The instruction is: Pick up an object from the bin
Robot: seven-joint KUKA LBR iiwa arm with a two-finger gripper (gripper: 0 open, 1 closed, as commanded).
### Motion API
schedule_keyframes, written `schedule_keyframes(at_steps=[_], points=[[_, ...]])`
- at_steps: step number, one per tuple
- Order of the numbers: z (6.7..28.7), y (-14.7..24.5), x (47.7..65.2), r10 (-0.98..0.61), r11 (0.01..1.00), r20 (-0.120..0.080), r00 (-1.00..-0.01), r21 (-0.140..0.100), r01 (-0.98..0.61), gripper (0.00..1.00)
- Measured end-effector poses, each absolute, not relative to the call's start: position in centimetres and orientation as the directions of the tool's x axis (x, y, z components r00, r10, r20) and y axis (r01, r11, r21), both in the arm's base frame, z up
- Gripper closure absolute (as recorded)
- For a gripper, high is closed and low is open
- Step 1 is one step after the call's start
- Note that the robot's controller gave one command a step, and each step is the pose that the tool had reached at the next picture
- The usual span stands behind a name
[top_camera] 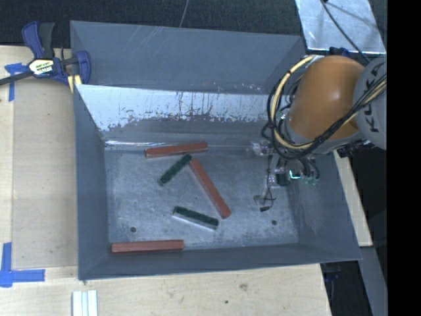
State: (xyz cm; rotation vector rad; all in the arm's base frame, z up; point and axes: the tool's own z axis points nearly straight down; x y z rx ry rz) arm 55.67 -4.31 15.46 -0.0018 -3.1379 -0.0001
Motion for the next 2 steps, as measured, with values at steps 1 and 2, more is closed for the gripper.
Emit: schedule_keyframes(at_steps=[1,2], points=[[15.82,-4.3,55.86,0.0,1.0,-0.004,-1.0,-0.001,0.0,0.0],[15.82,-4.29,55.87,0.002,1.0,-0.004,-1.0,-0.001,0.002,0.0]])
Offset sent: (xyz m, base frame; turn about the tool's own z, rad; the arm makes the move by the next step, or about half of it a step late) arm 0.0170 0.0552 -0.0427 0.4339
